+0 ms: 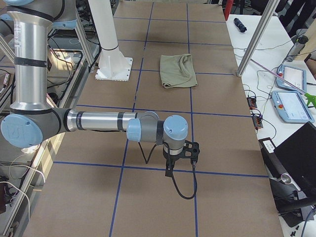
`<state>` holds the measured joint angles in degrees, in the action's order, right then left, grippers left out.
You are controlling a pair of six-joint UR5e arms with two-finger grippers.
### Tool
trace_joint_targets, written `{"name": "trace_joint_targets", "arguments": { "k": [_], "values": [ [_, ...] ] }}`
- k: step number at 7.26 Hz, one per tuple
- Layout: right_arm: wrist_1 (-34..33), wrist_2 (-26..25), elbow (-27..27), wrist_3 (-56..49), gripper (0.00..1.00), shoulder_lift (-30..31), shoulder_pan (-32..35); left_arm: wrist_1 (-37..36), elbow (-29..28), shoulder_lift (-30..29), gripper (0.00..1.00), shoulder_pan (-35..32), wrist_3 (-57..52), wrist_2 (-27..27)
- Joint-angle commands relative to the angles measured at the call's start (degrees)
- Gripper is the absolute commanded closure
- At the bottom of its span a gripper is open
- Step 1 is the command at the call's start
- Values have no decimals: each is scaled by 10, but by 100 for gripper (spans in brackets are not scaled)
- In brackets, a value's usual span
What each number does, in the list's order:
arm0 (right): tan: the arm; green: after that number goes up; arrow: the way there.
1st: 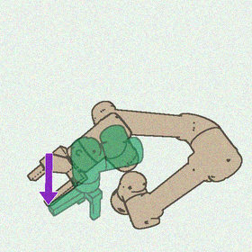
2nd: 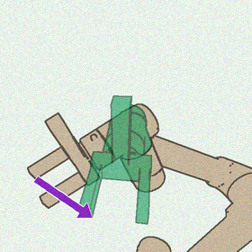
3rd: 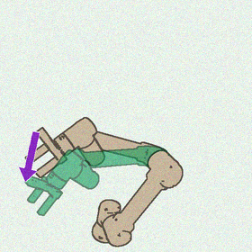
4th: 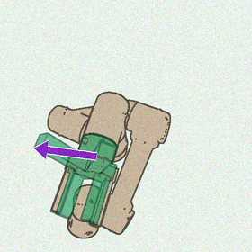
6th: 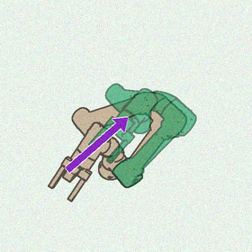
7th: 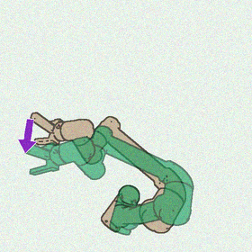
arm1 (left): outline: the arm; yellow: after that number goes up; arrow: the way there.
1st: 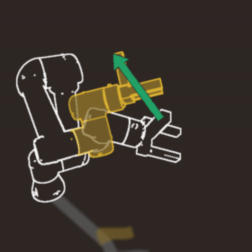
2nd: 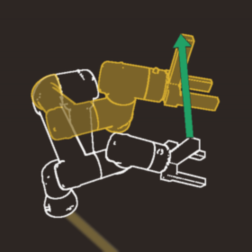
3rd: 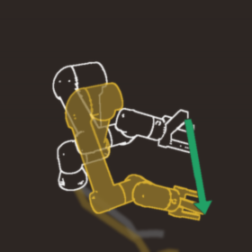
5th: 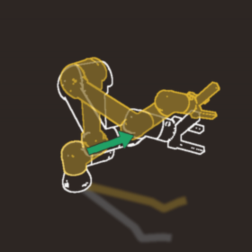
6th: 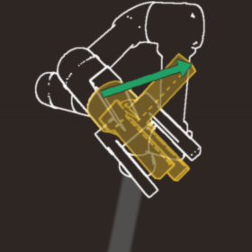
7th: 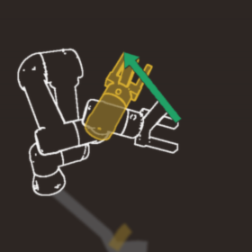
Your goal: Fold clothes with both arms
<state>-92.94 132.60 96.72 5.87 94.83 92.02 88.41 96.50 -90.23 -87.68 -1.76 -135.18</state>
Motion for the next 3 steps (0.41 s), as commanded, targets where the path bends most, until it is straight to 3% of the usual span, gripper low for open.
{"name": "trace_joint_targets", "arguments": {
  "k": [1,3],
  "values": [
    [0,0,0,-1,0,0,0,0,0,0,0,0,0,0],
    [0,16,0,-1,0,0,0,0,0,-2,0,0,0,0]
  ]
}}
